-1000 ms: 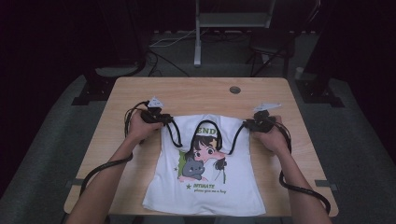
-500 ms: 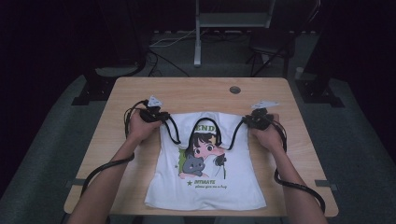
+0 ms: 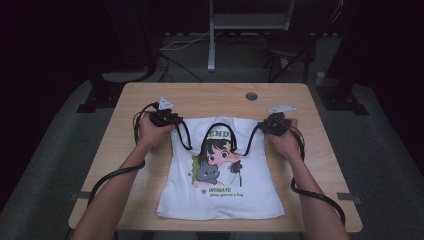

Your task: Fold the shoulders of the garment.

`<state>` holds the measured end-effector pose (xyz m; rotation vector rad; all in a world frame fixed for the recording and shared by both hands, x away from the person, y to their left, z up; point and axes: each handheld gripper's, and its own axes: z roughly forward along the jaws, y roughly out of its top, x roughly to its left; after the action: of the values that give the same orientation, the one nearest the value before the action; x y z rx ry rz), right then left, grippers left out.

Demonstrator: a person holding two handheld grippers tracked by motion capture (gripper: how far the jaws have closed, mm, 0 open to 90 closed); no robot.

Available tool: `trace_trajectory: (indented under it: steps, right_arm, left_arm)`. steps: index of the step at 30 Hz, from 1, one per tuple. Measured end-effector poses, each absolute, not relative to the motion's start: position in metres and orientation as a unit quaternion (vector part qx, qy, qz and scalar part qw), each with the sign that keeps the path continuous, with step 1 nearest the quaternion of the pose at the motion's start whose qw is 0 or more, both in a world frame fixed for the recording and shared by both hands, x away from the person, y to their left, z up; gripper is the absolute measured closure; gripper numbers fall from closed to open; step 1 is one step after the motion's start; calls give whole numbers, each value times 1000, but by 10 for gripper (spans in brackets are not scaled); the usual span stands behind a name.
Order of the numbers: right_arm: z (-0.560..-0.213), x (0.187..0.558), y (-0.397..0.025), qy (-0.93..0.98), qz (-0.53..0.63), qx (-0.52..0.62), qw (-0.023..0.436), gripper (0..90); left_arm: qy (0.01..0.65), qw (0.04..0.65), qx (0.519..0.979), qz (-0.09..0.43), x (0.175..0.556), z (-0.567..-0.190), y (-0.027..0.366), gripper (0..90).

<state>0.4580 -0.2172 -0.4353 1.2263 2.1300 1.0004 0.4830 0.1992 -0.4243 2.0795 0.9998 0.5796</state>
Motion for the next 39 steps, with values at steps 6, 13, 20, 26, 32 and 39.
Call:
trace_trajectory:
  steps: [6, 13, 20, 26, 32, 39]
  right_arm:
    - [-428, 448, -223, 785, 383, 432, 224, 498]
    - [-439, 460, -223, 776, 388, 456, 200, 477]
    - [-444, 466, -222, 783, 379, 451, 200, 591]
    - [-442, 468, -216, 794, 360, 440, 217, 729]
    - [-442, 468, -212, 792, 351, 444, 230, 736]
    - [-438, 462, -214, 784, 359, 450, 233, 611]
  left_arm:
    - [399, 380, 813, 189, 469, -419, 207, 390]
    - [408, 374, 816, 165, 474, -429, 202, 389]
    - [398, 369, 825, 159, 482, -434, 198, 477]
    - [390, 355, 830, 183, 486, -434, 198, 634]
    - [386, 343, 830, 212, 488, -433, 190, 634]
    - [389, 360, 820, 216, 481, -427, 190, 470]
